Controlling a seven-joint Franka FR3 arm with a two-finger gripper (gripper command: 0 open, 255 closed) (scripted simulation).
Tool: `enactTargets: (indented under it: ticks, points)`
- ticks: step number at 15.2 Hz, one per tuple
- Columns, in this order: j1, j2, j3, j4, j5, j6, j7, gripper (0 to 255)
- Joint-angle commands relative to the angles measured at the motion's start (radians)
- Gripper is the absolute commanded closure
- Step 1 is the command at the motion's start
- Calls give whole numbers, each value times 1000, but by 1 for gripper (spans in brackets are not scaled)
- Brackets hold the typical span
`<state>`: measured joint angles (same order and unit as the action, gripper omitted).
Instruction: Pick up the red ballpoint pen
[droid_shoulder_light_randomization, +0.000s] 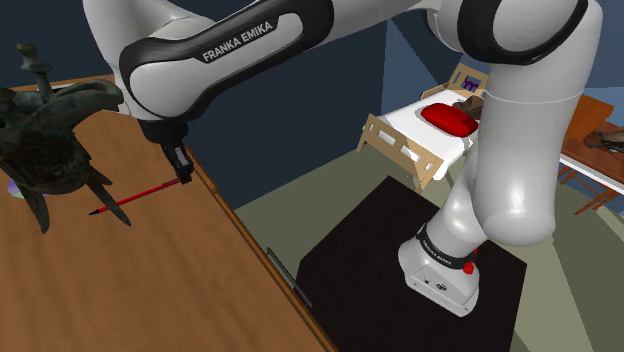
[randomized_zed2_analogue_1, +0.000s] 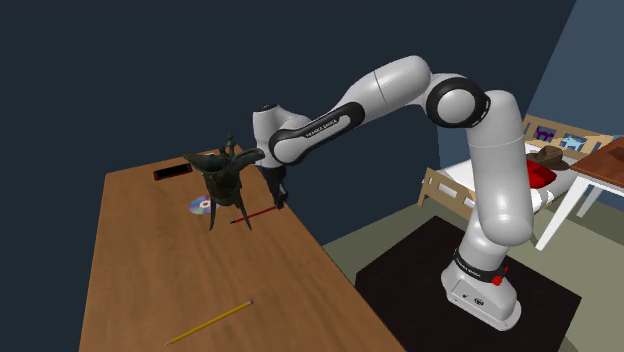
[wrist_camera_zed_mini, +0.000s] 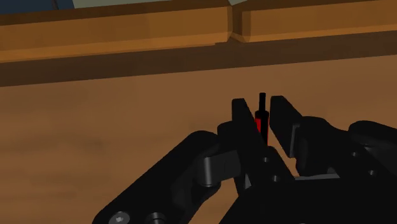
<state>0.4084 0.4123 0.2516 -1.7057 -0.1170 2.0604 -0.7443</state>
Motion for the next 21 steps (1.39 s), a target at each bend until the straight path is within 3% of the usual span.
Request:
enactTargets:
  ticks: [1,7,21]
  points:
    - [1,1,2,-5,1,-1,0,255]
    - [1,5,1,-2,1,-1,-1,255]
    - [-2,-57,10,101,21,-164,-14,255]
